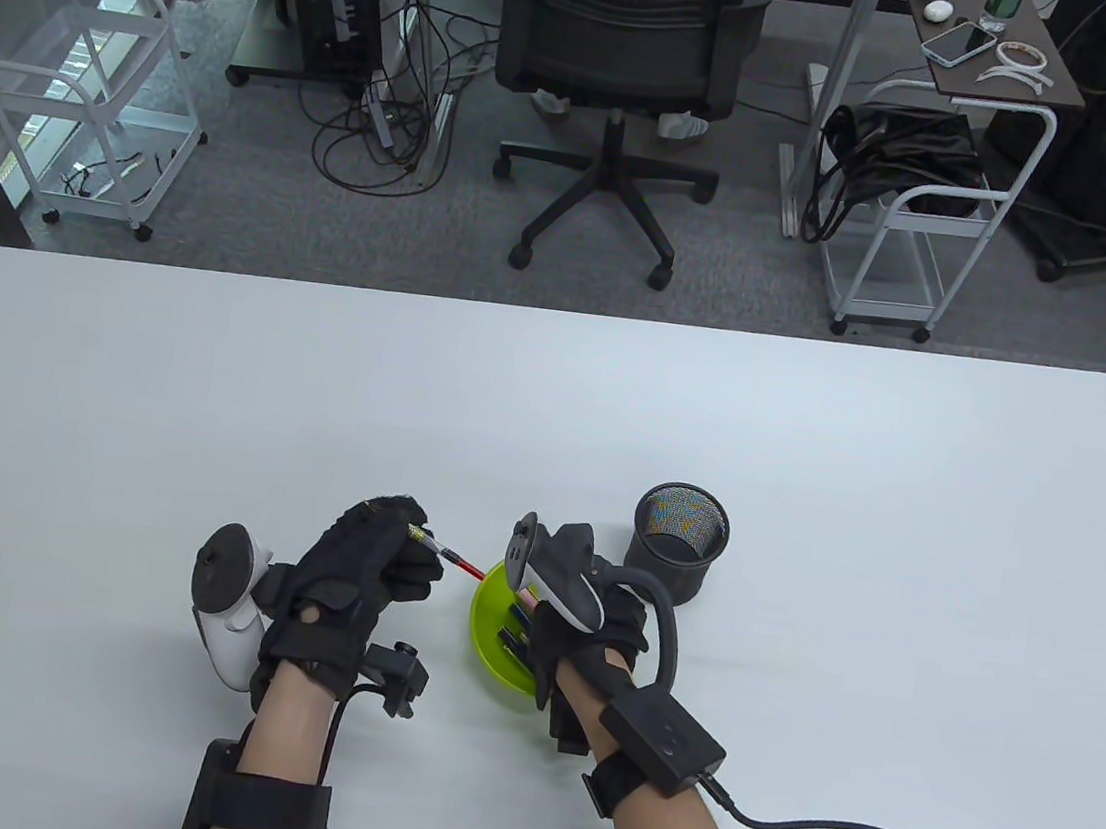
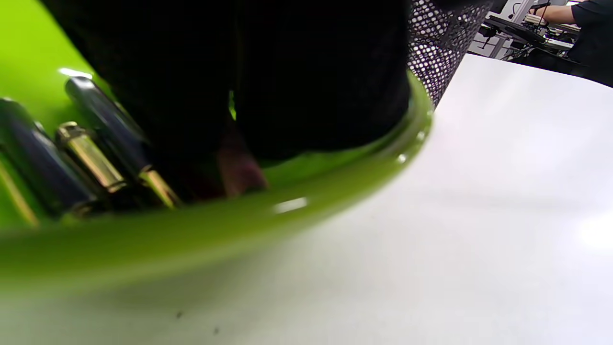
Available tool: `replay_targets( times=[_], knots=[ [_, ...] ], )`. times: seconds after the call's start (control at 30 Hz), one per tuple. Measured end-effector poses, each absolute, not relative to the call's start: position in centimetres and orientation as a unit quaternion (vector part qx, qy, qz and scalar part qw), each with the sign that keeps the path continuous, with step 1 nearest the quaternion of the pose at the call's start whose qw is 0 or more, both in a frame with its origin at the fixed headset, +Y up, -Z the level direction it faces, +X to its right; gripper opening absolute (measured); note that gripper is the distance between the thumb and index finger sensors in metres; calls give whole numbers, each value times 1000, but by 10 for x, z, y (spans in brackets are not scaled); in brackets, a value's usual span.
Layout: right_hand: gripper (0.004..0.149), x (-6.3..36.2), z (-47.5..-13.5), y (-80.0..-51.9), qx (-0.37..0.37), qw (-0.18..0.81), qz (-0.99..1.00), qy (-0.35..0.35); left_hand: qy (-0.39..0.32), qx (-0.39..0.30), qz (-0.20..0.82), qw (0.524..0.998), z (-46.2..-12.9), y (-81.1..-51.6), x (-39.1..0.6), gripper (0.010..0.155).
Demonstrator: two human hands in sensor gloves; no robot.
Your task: Assemble fountain pens from components
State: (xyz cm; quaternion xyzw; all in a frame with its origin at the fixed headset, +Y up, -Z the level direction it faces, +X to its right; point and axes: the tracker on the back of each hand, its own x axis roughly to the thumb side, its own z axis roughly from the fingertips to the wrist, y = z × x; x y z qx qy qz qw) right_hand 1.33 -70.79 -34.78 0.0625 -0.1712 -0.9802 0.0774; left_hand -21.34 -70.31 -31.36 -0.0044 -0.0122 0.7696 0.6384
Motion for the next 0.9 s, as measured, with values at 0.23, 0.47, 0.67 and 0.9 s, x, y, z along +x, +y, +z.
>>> replay_targets(
  times=[0.23, 0.47, 0.67, 0.9],
  knots=[
    [62, 10, -347, -708, 53, 80, -982, -164, -15, -6, 772, 635, -313, -702, -213, 45],
    [59, 11, -348, -704, 47, 81, -981, -169, -17, -11, 770, 638, -313, -702, -213, 45],
    [61, 11, -348, -702, 44, 74, -980, -177, -14, -12, 769, 639, -313, -702, -213, 45],
    [68, 9, -350, -694, 36, 52, -984, -169, -16, -13, 770, 638, -313, -702, -212, 45]
  ],
)
